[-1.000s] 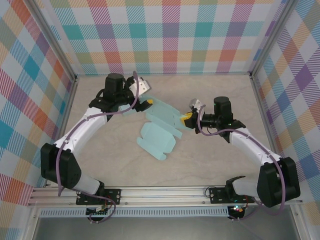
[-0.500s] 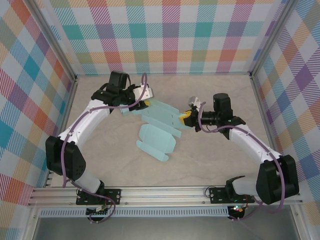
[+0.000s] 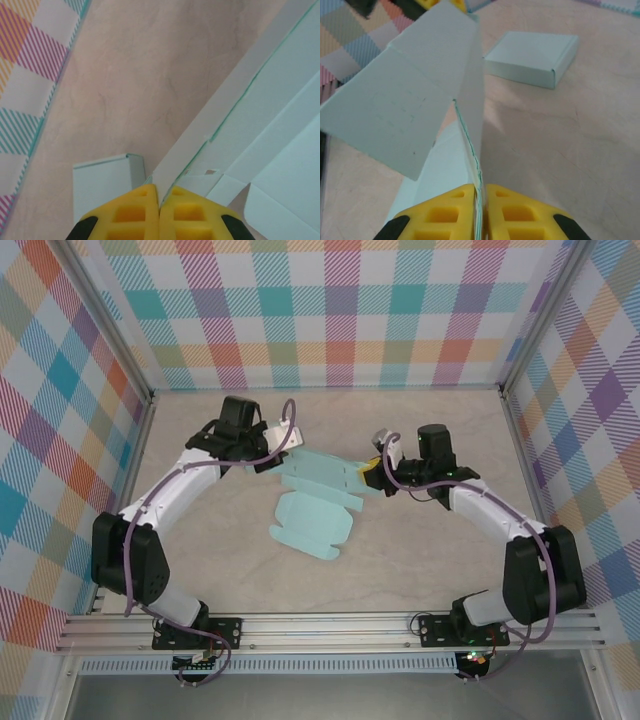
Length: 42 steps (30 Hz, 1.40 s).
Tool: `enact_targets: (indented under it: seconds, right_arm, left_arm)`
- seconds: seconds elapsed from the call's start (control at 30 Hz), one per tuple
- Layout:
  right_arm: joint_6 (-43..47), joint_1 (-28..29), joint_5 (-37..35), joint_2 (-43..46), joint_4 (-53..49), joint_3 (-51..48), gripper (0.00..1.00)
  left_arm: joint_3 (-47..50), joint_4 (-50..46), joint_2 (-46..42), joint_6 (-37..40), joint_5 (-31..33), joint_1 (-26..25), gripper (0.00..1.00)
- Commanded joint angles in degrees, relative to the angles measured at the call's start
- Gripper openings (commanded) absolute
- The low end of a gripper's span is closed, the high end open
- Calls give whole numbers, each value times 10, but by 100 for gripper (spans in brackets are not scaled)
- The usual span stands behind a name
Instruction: Fold the paper box
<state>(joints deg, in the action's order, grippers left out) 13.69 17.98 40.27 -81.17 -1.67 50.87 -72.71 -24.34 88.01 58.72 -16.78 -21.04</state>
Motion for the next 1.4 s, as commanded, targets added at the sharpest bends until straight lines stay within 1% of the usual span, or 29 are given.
enact_targets:
  seconds: [0.0,0.03,0.07,0.17,0.2,0.27,0.33,0.37,0.4,0.5,0.67,0.73,0.8,0.83,0.97,1.0,1.2,1.37]
  right_arm:
    - [-40,1,-66,-25,4,15,18]
    - [-49,0,-80,-31,2,19,19]
    - [-60,-1,-94,-35,-1,22,23]
    - [-85,-3,-114,-41,-27,36,41]
    - [-99,-3,-122,-40,-37,38,46]
    - [-120,-5,-148,-33,-61,46,50]
    - [-147,-11,-172,-22,-87,56,52]
    - [-164,-17,-180,-14,-101,61,53]
    - [-180,-23,-186,-8,-115,65,55]
    - [-239,-43,-220,14,-161,81,60]
    - [-308,-57,-256,54,-219,108,67]
    - [-330,-57,-255,62,-231,122,69]
    - [-358,-56,-230,63,-231,135,71]
    - [-372,-57,-203,61,-224,140,71]
    - [-428,-55,-127,35,-185,158,71]
    - [-438,-52,-118,24,-179,165,70]
    - [-442,-30,-130,-42,-181,201,68]
    - [-436,-23,-140,-94,-192,239,67]
  left_arm:
    - [43,71,-53,-57,55,-41,0]
    - [57,80,-57,-73,94,-57,0]
    - [69,111,-57,-91,138,-72,0]
    - [85,132,-46,-147,256,-111,0]
    - [86,134,-41,-159,286,-126,0]
    - [94,153,-27,-173,362,-158,0]
    - [101,185,-10,-181,430,-180,0]
    - [101,198,0,-187,462,-187,0]
    - [99,203,7,-194,481,-191,0]
    - [100,221,25,-198,506,-206,0]
    - [96,215,44,-220,491,-226,0]
    - [98,219,53,-216,501,-233,0]
    - [100,227,64,-206,518,-240,0]
    - [102,235,71,-200,528,-245,0]
    - [102,246,90,-191,550,-252,0]
    - [101,251,94,-188,557,-254,0]
    - [110,280,105,-169,578,-269,0]
    - [121,308,109,-155,599,-277,0]
